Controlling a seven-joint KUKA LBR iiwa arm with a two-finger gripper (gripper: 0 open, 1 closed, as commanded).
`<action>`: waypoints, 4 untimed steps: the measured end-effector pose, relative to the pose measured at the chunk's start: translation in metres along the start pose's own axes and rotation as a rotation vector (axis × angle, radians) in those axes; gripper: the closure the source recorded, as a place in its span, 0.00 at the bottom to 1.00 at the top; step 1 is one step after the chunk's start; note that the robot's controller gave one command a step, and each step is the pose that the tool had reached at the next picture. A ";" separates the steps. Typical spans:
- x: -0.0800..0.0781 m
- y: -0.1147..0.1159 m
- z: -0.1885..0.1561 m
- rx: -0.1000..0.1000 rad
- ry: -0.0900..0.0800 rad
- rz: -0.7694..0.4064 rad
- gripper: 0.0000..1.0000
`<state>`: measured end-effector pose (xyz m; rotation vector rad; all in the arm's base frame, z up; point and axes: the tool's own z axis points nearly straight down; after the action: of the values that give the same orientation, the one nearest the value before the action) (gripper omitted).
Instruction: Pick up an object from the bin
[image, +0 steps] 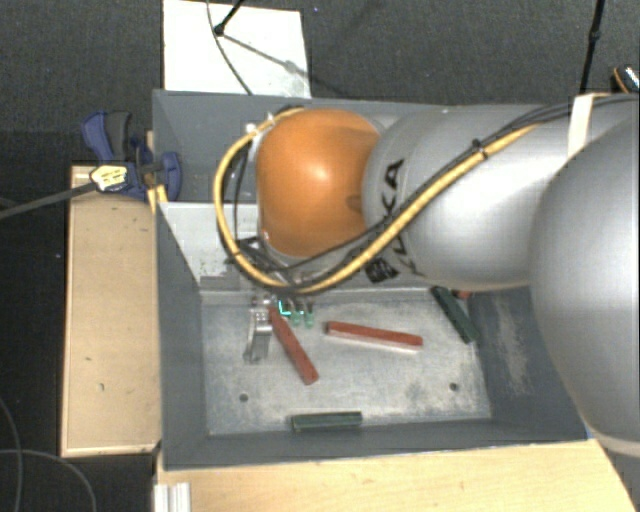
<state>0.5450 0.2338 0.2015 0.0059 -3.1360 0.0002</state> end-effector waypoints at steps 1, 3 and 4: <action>-0.021 -0.053 0.115 0.003 0.000 0.013 0.00; -0.022 -0.127 0.131 0.000 -0.011 -0.219 0.00; -0.022 -0.125 0.131 -0.001 -0.010 -0.215 1.00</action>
Offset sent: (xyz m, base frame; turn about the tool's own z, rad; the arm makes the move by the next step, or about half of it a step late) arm 0.0218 -0.0500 -0.1109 0.0097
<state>0.5663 0.1086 0.0707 0.3431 -3.1273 -0.0025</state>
